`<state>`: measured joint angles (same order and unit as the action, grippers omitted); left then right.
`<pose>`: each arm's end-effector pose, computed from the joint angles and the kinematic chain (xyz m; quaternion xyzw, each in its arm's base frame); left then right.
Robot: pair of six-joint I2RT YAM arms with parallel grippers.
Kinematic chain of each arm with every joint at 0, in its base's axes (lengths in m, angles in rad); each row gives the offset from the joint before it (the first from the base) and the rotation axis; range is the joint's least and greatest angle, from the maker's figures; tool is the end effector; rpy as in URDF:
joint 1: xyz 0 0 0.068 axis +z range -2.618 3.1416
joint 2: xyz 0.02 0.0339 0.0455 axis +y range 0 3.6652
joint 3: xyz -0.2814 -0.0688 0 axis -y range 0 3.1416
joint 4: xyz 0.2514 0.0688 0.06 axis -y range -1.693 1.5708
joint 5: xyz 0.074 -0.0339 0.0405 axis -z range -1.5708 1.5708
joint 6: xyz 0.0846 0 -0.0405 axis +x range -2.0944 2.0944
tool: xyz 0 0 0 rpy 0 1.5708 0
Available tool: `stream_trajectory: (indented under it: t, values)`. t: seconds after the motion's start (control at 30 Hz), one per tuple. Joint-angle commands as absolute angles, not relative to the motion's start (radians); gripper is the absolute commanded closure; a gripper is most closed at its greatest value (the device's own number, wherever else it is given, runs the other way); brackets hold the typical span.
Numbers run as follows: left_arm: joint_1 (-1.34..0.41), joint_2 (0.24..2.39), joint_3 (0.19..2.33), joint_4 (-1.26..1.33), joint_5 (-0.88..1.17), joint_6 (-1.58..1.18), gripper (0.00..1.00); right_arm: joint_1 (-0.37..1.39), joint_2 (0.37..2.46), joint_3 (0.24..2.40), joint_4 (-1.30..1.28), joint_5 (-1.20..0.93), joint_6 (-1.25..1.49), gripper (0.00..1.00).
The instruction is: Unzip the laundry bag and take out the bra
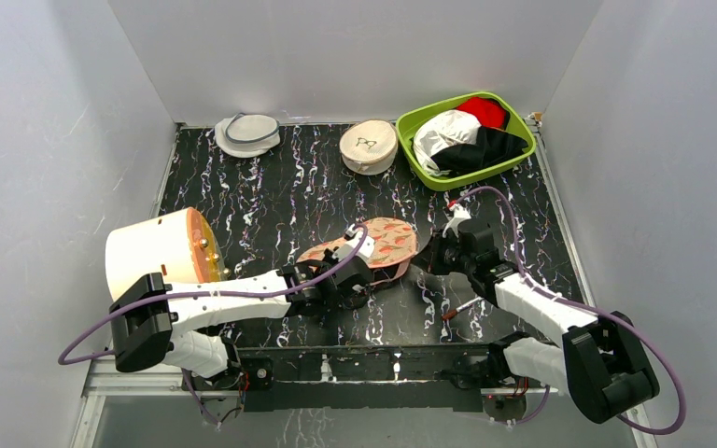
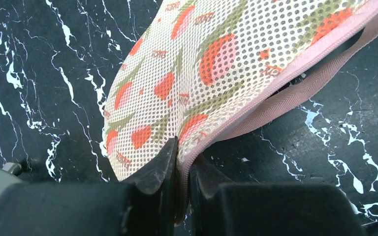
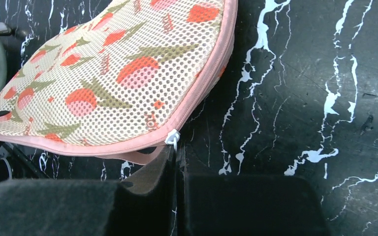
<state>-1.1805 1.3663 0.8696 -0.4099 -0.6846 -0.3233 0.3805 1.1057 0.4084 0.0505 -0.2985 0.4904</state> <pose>0.1630 -0.2557 0.2121 0.2706 0.8554 0.0220 0.4410 0.2216 0.1154 0.1562 -0.0176 0.8875 0.3066 0.3435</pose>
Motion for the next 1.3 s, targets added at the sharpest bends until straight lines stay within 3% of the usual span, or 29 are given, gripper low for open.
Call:
stream_trajectory:
  t: [0.0,0.1,0.2,0.33,0.37,0.57,0.87,0.93,1.27]
  values:
    - [-1.172,1.341,0.86,-0.501,-0.774,-0.349,0.87,0.33,1.116,0.458,0.032,-0.369,0.434,1.0]
    - [-1.172,1.334,0.858,-0.471,-0.731,-0.296,0.61,0.331,1.116,0.442,0.087,-0.483,0.453,1.0]
    - [-1.172,1.339,0.879,-0.477,-0.708,-0.275,0.27,0.336,1.097,0.422,0.115,-0.534,0.478,1.0]
    - [-1.172,1.328,0.929,-0.457,-0.591,-0.241,0.02,0.35,1.062,0.38,0.179,-0.584,0.524,1.0]
    - [-1.172,1.327,0.945,-0.442,-0.541,-0.223,0.02,0.357,1.054,0.369,0.2,-0.595,0.54,1.0]
    - [-1.172,1.395,1.049,-0.356,-0.334,-0.188,0.02,0.401,1.04,0.294,0.316,-0.613,0.61,1.0]
    - [-1.172,1.642,1.196,-0.35,-0.314,-0.136,0.09,0.436,1.041,0.263,0.399,-0.632,0.648,1.0]
    - [-1.172,1.677,1.216,-0.359,-0.322,-0.12,0.16,0.439,1.037,0.257,0.405,-0.632,0.65,1.0]
    - [-1.172,1.656,1.177,-0.379,-0.448,-0.08,0.68,0.439,1.033,0.249,0.374,-0.599,0.622,1.0]
